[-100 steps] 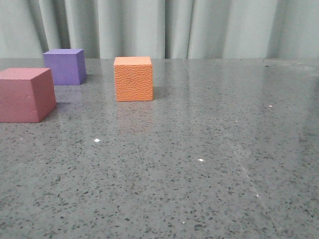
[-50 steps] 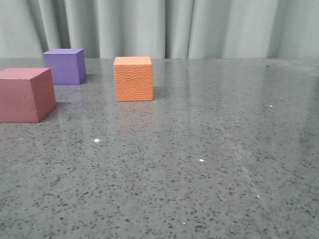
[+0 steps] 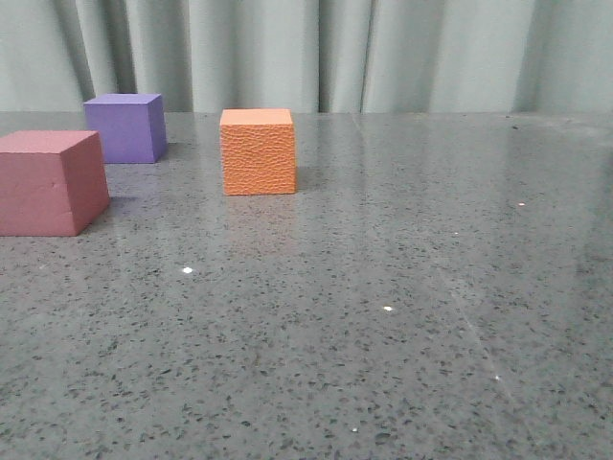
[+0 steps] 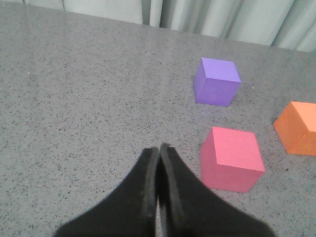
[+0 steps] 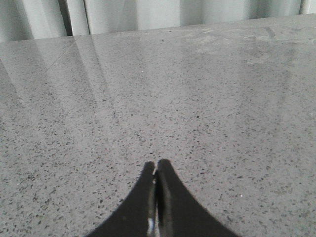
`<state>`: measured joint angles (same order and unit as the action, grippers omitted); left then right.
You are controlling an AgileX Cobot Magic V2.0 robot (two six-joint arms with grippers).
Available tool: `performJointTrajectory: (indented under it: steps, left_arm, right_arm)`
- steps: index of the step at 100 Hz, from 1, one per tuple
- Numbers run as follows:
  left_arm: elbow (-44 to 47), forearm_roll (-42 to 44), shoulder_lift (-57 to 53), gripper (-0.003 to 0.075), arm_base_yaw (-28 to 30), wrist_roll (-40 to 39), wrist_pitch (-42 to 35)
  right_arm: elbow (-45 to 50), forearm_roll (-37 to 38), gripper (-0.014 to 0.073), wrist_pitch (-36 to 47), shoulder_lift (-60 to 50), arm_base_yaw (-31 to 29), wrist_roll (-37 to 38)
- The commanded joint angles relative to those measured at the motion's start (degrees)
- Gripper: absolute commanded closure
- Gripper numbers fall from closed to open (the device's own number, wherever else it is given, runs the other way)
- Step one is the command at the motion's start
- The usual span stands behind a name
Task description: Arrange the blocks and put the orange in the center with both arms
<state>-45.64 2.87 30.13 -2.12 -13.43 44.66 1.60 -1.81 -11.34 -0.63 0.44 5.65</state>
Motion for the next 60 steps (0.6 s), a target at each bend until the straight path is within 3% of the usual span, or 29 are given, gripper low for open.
performJointTrajectory:
  steps: [1,36,43,52,60]
  left_arm:
    - [-5.63,-0.21,4.93,0.0739,-0.05,0.13,-1.45]
    - [-11.31,3.35,12.24,0.0736,-0.05,0.13,-2.46]
    - [-11.31,4.63,12.24,0.0707,-0.05,0.35,-2.13]
    - [-11.31,5.16,12.24,0.0582,-0.05,3.04,-1.59]
    - [-11.31,5.16,12.24,0.037,-0.05,4.51,-1.51]
  right_arm:
    - [-0.81,-0.21,0.0661,4.91,-1.19,-0.2,-0.56]
    - [-0.81,-0.21,0.0661,4.91,-1.19,-0.2,-0.56]
    - [-0.81,-0.21,0.0661,4.91,-1.19,-0.2,-0.56]
    - [-0.81,-0.21,0.0661,4.91,-1.19,-0.2,-0.56]
    - [-0.81,-0.21,0.0661,4.91,-1.19,-0.2,-0.56]
